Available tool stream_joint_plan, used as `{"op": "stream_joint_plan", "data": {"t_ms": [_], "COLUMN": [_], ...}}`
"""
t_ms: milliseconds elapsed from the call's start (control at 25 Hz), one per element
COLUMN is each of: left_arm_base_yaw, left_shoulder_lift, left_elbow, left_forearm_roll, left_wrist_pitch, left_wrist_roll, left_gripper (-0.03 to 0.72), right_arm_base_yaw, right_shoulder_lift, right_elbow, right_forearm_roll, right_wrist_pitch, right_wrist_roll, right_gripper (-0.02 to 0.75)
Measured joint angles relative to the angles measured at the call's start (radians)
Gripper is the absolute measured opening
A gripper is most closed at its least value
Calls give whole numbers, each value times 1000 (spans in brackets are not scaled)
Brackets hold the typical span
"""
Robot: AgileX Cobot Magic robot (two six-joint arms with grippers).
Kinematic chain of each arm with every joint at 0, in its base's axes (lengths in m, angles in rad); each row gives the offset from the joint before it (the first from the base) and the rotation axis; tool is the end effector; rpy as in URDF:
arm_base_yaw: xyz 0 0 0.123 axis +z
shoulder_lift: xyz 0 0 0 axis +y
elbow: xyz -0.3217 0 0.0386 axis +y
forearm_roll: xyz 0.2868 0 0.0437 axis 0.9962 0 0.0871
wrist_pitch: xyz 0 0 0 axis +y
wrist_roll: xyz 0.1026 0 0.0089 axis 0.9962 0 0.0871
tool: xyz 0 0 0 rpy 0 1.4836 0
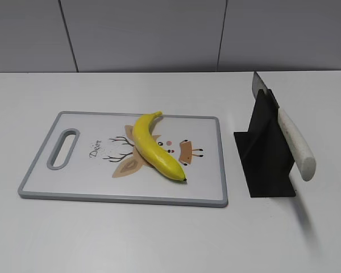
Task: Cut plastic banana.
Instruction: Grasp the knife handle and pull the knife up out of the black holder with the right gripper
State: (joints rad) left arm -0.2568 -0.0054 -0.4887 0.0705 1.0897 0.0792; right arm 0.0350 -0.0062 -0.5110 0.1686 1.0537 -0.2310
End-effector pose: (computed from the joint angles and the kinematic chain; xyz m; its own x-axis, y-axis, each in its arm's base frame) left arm 0.0013 0.0063 0.2843 -0.4446 0.2319 -0.8652 0.2519 0.9593 0.1277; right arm -0.0028 0.0149 0.2956 -0.3995 -0.1590 -0.9028 -0.2273 0.9713 -0.0705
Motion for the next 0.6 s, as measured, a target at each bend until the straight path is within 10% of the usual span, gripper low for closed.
{"op": "stream_joint_plan", "data": {"t_ms": [600], "left_arm_base_yaw": [0], "left_shoulder_lift": [0], "left_elbow": [1], "left_forearm_roll": [0], "left_wrist_pitch": [0], "left_wrist_roll": [0], "left_gripper": [538], "right_arm_base_yaw": [0], "right_shoulder_lift": [310], "right_elbow": [-94], "right_forearm_roll": [-8], "right_wrist_pitch": [-12], "right_wrist_roll": [49], "right_gripper": [595]}}
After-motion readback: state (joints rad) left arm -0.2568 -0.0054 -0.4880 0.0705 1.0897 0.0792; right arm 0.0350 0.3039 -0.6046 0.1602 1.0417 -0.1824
